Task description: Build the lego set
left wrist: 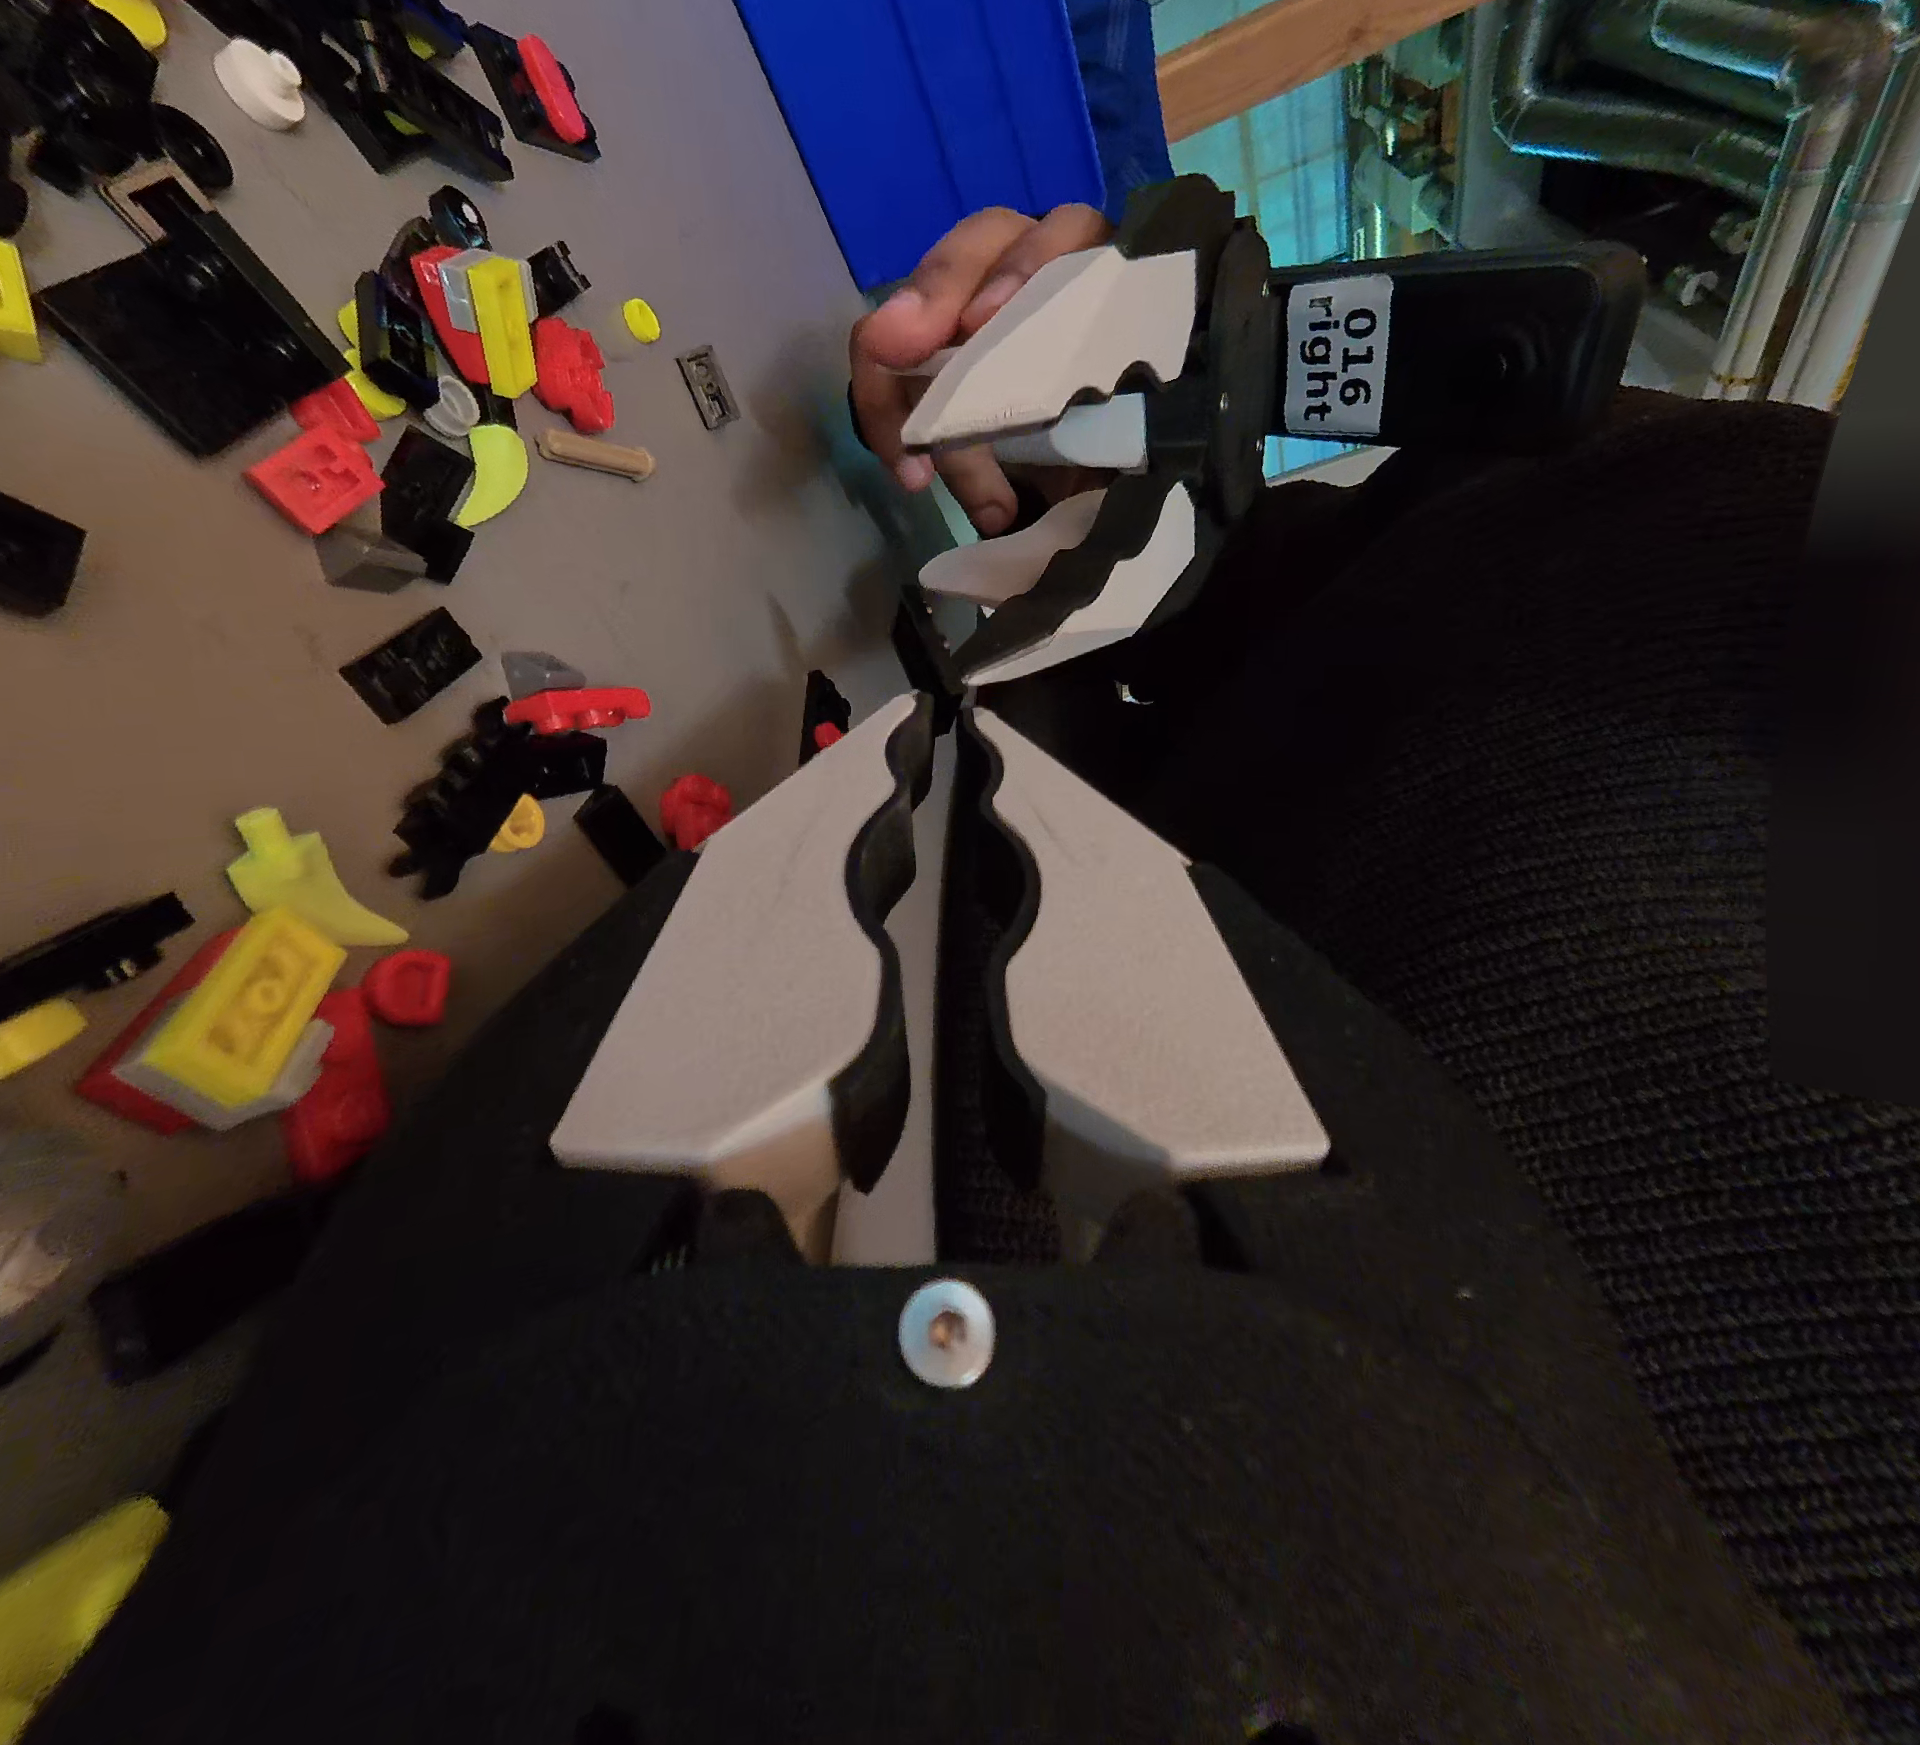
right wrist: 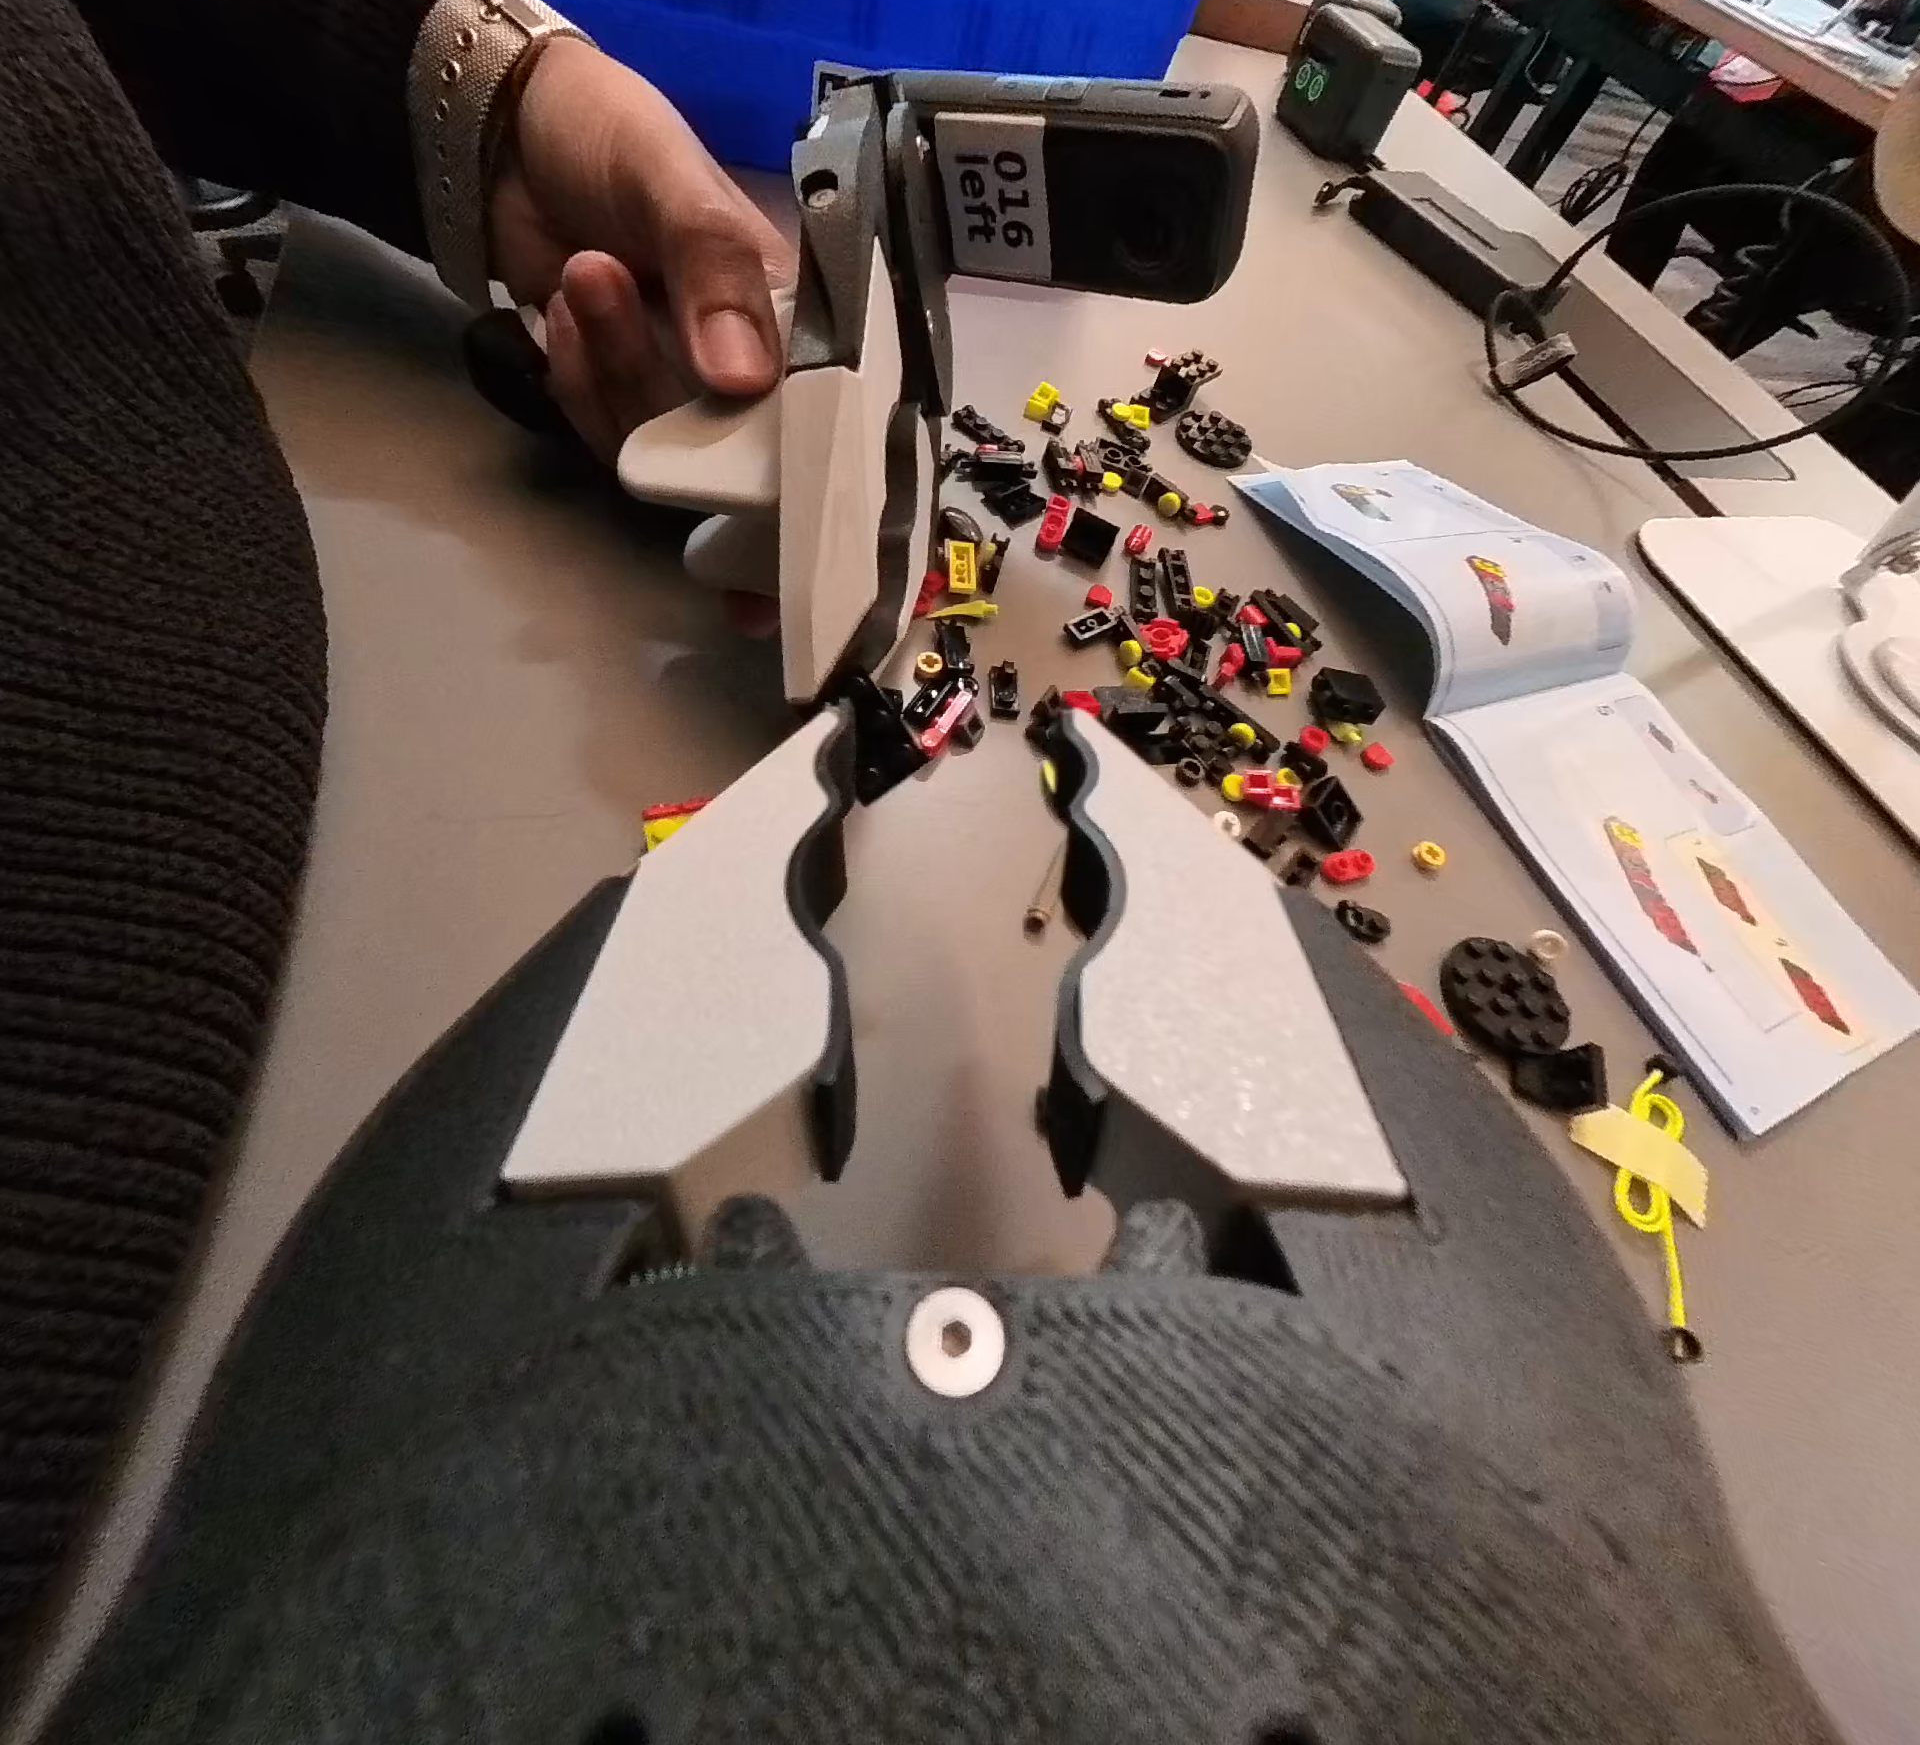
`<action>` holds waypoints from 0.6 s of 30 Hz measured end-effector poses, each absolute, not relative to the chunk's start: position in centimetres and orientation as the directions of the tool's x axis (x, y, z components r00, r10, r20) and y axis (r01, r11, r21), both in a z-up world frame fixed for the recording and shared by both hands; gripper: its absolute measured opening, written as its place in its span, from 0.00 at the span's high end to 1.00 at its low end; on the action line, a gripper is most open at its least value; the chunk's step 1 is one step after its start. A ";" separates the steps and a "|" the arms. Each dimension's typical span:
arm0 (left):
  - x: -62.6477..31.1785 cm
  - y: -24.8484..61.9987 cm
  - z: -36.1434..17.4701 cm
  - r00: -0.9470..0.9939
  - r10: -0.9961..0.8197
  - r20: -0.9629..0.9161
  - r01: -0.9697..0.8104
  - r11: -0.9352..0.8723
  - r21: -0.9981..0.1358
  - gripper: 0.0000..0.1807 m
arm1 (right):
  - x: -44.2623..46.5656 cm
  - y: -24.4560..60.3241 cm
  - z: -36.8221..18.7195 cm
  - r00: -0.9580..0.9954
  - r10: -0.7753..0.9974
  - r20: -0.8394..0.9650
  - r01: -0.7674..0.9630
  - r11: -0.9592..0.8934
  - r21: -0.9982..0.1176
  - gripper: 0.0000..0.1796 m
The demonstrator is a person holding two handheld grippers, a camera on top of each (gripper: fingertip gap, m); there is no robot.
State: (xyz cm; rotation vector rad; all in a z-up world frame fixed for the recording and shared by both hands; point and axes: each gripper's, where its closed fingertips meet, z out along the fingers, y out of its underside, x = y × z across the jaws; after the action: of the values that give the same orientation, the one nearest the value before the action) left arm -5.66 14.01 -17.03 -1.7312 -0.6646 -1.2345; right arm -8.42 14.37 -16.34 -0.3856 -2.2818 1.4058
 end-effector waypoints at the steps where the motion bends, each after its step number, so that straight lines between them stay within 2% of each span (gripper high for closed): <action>1: -5.6 14.0 -17.0 0.363 -0.066 0.930 0.812 -0.468 -0.350 0.99 | -8.4 14.4 -16.4 -0.868 0.449 0.213 0.012 0.448 -0.894 0.80; 6: -5.7 13.9 -17.0 0.373 -0.069 0.925 0.808 -0.466 -0.361 1.00 | -8.3 14.3 -16.5 -0.875 0.440 0.204 0.019 0.452 -0.892 0.80; 14: -6.7 13.9 -16.7 0.350 -0.069 0.934 0.840 -0.419 -0.345 1.00 | -8.0 14.3 -16.6 -0.880 0.422 0.216 0.005 0.464 -0.886 0.89; 18: -7.2 13.8 -16.5 0.330 -0.069 0.941 0.856 -0.397 -0.329 1.00 | -7.9 14.3 -16.7 -0.883 0.418 0.214 0.007 0.467 -0.884 0.90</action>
State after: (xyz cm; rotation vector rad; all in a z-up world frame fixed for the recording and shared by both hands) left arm -7.18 13.81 -16.53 -1.6484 -0.7215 -1.2255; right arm -7.90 14.27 -16.71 -0.3560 -2.3168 1.3942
